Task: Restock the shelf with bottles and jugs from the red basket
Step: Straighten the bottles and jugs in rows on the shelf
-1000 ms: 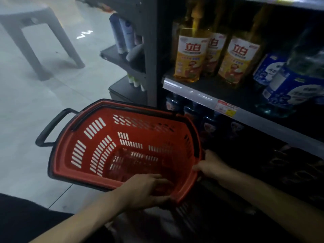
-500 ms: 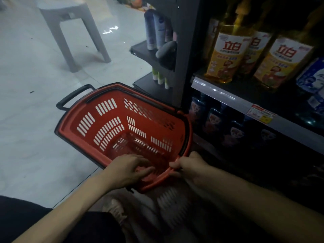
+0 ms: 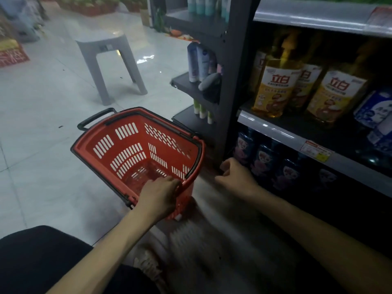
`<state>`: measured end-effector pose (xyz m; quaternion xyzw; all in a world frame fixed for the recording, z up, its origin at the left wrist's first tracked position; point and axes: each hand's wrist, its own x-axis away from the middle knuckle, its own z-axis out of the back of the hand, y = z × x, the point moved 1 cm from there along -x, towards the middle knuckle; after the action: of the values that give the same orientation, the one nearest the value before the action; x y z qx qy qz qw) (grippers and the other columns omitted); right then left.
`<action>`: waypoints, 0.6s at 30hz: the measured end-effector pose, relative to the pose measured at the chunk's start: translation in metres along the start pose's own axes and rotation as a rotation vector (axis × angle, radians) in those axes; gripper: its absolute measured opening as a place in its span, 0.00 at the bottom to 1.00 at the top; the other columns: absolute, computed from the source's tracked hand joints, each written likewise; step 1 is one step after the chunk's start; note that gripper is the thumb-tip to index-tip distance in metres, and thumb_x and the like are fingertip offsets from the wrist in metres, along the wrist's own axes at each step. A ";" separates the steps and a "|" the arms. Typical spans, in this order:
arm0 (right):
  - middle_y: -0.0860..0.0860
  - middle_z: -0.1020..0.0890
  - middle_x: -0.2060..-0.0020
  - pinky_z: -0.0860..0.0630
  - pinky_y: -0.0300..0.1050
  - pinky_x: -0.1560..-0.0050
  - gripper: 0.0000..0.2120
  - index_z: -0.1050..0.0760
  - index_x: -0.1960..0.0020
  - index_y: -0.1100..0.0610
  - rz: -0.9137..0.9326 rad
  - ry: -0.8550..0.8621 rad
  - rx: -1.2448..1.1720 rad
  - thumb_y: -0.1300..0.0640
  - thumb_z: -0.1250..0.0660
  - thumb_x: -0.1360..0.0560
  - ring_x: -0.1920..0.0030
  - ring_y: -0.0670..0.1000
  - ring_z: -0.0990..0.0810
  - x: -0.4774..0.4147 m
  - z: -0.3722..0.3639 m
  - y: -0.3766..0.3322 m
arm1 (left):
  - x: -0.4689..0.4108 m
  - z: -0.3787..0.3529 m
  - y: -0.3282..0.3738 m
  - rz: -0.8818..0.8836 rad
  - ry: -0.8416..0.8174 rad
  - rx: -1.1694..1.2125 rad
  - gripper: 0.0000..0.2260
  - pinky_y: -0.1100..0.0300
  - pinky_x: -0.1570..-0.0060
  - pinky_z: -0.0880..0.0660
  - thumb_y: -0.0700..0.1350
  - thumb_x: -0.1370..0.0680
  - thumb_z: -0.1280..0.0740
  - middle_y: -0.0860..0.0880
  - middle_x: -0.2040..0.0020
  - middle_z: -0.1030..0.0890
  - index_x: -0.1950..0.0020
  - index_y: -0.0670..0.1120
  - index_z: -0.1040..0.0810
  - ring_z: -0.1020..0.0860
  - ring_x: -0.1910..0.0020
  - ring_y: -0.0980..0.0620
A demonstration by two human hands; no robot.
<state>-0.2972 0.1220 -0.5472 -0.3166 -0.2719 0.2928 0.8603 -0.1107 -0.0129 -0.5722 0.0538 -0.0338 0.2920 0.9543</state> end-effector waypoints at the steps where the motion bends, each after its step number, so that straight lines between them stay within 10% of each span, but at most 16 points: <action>1: 0.54 0.19 0.43 0.26 0.42 0.52 0.24 0.29 0.31 0.56 0.019 0.022 0.013 0.56 0.27 0.24 0.44 0.53 0.20 0.002 0.008 0.000 | -0.002 0.003 0.004 0.006 0.016 -0.003 0.23 0.49 0.47 0.21 0.48 0.25 0.38 0.52 0.38 0.19 0.29 0.55 0.24 0.19 0.40 0.44; 5: 0.46 0.24 0.50 0.33 0.34 0.62 0.21 0.29 0.31 0.54 0.100 0.085 0.046 0.57 0.29 0.22 0.50 0.45 0.25 0.020 0.038 0.001 | -0.006 0.026 0.035 -0.025 0.109 -0.014 0.23 0.48 0.45 0.22 0.50 0.22 0.35 0.50 0.37 0.20 0.26 0.56 0.27 0.20 0.40 0.44; 11: 0.50 0.23 0.34 0.24 0.46 0.40 0.23 0.29 0.31 0.51 0.153 0.212 0.085 0.54 0.27 0.24 0.36 0.51 0.23 0.044 0.088 0.004 | -0.013 0.085 0.099 -0.167 0.185 0.038 0.23 0.49 0.46 0.22 0.59 0.22 0.37 0.51 0.34 0.23 0.27 0.58 0.29 0.21 0.39 0.46; 18: 0.50 0.24 0.46 0.25 0.47 0.51 0.19 0.30 0.35 0.54 0.037 0.269 -0.166 0.54 0.29 0.23 0.48 0.53 0.22 0.009 0.169 0.003 | -0.074 0.140 0.167 -0.213 0.163 0.408 0.22 0.50 0.45 0.19 0.53 0.19 0.32 0.52 0.38 0.20 0.25 0.55 0.28 0.19 0.44 0.52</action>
<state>-0.4018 0.1950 -0.4365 -0.4279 -0.1718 0.2399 0.8543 -0.2702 0.0664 -0.4264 0.2250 0.1090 0.1939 0.9486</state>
